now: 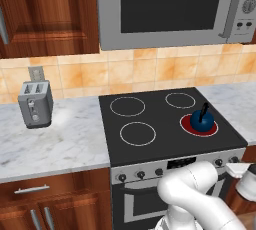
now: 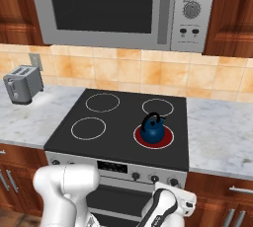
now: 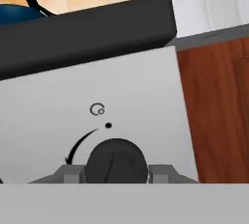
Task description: The kettle is done boiling. Turn off the stove, then wait for 300 timesteps before moving the kettle to the dining table.
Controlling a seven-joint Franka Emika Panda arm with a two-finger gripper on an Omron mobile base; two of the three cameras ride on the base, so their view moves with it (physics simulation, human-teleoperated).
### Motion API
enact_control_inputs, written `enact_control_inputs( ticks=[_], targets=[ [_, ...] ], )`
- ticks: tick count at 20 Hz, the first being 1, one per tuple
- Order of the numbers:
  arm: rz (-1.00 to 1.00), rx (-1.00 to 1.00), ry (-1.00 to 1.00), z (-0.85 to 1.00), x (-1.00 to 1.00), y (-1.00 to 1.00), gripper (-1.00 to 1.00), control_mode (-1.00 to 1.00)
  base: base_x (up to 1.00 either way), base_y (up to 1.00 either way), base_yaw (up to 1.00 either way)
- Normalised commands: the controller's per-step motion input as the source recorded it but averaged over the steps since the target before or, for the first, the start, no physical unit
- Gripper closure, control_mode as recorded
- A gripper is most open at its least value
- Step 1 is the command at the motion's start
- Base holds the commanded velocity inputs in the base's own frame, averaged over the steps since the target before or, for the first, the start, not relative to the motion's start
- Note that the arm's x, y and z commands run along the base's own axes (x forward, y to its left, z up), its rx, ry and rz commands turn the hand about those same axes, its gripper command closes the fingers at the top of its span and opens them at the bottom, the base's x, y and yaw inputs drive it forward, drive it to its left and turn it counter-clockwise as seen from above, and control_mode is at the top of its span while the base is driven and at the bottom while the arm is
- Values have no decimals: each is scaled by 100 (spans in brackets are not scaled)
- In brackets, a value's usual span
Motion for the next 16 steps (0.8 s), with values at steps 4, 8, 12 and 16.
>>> enact_control_inputs(
  ticks=[4, 8, 12, 16],
  targets=[
    [0, 34, 0, -16, -6, -7, 100, -100, 0, 0, 0],
    [0, 33, 0, -17, -10, -6, 100, -100, 0, 0, 0],
    [0, 30, 0, -11, -9, -3, 100, -100, 0, 0, 0],
    [0, 30, 0, -10, -10, -1, 100, -100, 0, 0, 0]
  ],
)
